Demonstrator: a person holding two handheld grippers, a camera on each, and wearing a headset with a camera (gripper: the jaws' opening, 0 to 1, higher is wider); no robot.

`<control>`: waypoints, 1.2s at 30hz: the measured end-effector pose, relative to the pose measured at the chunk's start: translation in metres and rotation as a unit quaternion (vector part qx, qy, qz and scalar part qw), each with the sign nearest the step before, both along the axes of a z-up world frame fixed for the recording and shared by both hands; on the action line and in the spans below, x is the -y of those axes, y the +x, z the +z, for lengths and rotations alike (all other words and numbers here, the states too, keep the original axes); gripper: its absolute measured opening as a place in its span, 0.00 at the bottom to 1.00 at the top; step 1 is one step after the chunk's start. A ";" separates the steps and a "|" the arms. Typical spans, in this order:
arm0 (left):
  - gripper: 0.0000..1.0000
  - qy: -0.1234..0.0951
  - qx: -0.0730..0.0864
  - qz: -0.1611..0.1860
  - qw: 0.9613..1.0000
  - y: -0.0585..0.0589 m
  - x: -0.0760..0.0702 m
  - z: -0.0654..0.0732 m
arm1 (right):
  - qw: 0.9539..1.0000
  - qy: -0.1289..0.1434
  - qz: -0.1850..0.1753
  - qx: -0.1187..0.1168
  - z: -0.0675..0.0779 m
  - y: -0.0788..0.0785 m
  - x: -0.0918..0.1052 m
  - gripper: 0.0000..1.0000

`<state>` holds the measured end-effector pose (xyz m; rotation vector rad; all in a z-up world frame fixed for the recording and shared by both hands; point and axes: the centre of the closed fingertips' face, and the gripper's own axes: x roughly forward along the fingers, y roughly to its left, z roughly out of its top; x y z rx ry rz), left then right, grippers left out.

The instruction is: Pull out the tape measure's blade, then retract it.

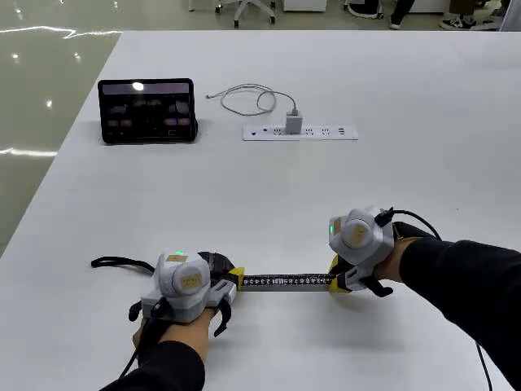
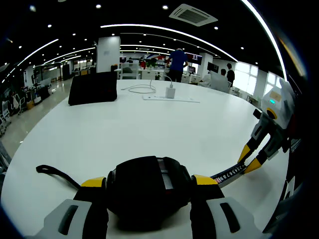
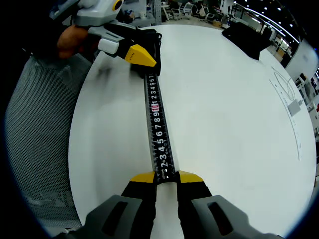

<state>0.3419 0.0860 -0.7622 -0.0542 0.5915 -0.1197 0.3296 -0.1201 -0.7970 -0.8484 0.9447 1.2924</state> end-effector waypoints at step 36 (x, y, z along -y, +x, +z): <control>0.63 0.000 0.000 0.000 1.000 0.001 0.000 0.000 | 1.000 0.010 0.003 0.000 -0.001 -0.001 -0.023 0.11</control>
